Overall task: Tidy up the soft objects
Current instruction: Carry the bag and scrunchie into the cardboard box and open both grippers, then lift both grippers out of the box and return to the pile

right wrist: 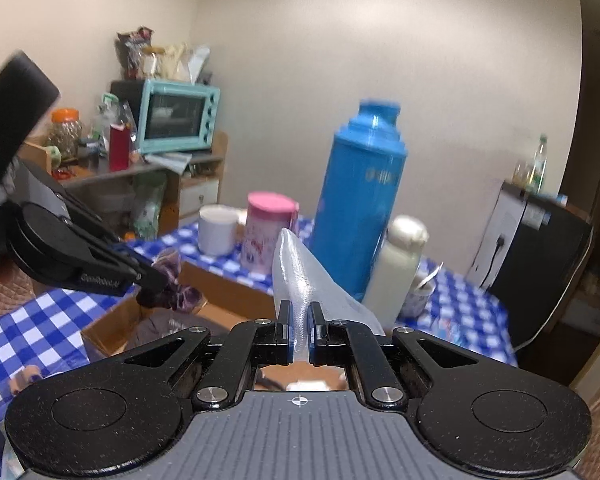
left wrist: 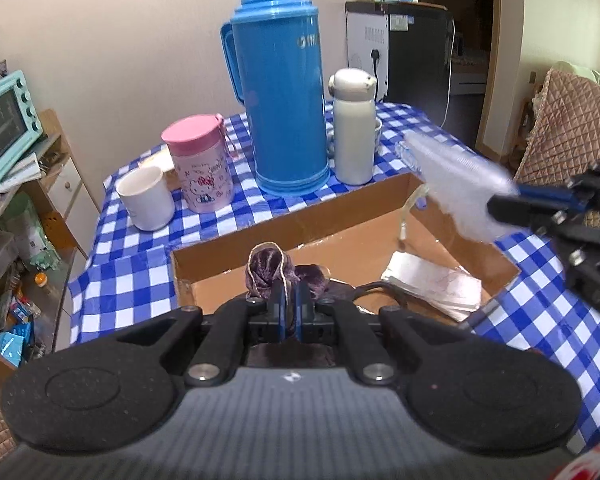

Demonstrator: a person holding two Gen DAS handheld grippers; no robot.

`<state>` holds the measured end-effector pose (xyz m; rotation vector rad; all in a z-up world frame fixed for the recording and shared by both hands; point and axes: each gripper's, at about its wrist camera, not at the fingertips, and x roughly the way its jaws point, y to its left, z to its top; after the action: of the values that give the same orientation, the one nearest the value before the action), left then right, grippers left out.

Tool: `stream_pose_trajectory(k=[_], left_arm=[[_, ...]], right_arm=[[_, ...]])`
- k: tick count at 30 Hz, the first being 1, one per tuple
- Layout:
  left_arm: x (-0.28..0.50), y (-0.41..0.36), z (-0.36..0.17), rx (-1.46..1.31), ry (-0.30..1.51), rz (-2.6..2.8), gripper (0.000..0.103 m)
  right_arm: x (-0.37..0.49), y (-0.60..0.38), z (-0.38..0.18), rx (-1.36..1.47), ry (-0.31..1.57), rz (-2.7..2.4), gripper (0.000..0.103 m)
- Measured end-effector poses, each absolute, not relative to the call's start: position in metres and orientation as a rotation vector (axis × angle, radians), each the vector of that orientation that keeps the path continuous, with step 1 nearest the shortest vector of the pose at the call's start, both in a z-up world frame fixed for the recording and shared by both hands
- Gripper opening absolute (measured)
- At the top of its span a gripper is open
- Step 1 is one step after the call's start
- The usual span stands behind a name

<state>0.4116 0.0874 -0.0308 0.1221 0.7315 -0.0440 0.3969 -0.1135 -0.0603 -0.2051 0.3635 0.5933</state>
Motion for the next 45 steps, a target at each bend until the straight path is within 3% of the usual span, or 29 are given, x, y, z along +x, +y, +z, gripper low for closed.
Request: stream_pose_trajectory(k=[12,25,27,28,29,31,33,45], left_arm=[[0.448,0.088,-0.074,0.113,0.818,-0.053,0.004],[0.471,0.092,-0.097,0.08,0.87,-0.052,0.005],[0.473,0.094,-0.099,0.068,0.874,-0.055,0.009],[0.474,0.095,-0.099,0.059,0.877,-0.056,0.011],[0.474,0.096,-0.099,0.04,0.878,-0.064,0.012],[0.472,0.098,-0.097,0.013,0.871,-0.075,0.022],[0.469,0.099,-0.094,-0.001,0.86,-0.08,0.035],[0.444,0.107,-0.076,-0.021,0.854,-0.058,0.042]], right_arm=[[0.467,-0.106,-0.114,-0.004,0.659,0.608,0.007],[0.502,-0.097,-0.142,0.08,0.826,0.634,0.007],[0.502,-0.095,-0.143,0.069,0.84,0.643,0.013],[0.502,-0.095,-0.143,0.068,0.848,0.643,0.024],[0.501,-0.094,-0.142,0.07,0.851,0.641,0.043],[0.496,-0.095,-0.139,0.076,0.831,0.634,0.064],[0.494,-0.097,-0.135,0.08,0.82,0.64,0.064],[0.479,-0.118,-0.119,0.133,0.828,0.598,0.065]])
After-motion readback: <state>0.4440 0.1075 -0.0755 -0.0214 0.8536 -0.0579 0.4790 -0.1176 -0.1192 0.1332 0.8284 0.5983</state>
